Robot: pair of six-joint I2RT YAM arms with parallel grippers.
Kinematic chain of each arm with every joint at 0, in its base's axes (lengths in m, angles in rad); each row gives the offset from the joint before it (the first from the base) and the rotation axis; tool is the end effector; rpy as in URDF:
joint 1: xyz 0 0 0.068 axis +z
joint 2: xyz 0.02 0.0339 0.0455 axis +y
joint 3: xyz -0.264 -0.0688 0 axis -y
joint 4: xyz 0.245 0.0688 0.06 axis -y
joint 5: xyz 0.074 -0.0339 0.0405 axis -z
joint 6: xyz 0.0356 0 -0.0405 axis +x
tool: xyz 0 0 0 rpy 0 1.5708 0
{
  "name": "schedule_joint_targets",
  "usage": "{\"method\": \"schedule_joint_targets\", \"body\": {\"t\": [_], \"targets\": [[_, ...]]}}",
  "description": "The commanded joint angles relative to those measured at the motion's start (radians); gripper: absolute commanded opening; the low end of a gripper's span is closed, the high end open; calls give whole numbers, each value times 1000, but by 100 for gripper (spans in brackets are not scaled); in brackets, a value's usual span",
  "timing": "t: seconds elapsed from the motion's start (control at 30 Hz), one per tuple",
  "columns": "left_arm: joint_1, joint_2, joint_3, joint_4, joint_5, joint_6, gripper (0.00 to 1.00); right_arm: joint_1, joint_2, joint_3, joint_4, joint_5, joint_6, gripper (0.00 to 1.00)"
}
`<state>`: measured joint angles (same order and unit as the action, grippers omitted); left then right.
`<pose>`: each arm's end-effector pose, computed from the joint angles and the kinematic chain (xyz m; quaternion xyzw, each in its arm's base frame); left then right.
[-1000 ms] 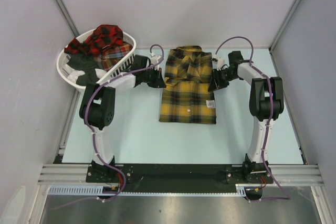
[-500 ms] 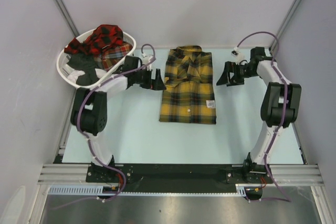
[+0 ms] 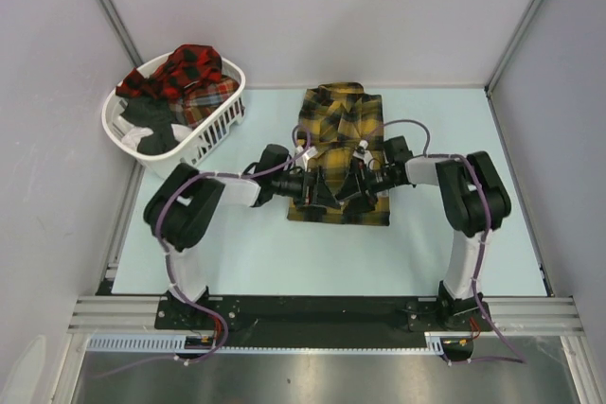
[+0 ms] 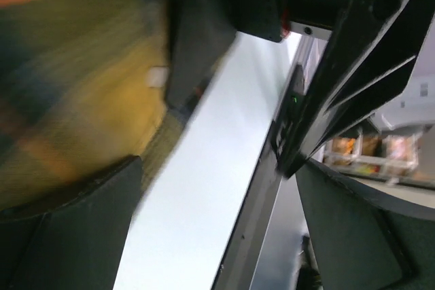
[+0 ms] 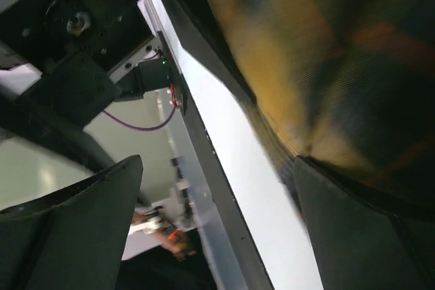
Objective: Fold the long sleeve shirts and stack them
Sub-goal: Fold the shirt
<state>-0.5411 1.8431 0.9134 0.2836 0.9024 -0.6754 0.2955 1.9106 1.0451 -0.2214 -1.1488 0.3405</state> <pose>0.2962 -0.2106 0.1495 0.1400 0.8167 -0.5496 0.1064 0.3289 0.1341 0.1363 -0.1118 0.8178 0.5639 0.0261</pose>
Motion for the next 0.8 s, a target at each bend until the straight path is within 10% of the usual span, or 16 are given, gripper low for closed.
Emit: {"method": "schedule_joint_targets", "body": {"t": [0.0,0.47,0.77], "targets": [[104,137,-79,190,-60,-127,100,-112,151,-17,-22,-28,-82,100],[123,-117,-58,-22,78,139,99,-161,4,104,-530,-101,-402,100],[128,133,10,94,-121,4,99,-211,240,196,-488,52,-530,100]]}}
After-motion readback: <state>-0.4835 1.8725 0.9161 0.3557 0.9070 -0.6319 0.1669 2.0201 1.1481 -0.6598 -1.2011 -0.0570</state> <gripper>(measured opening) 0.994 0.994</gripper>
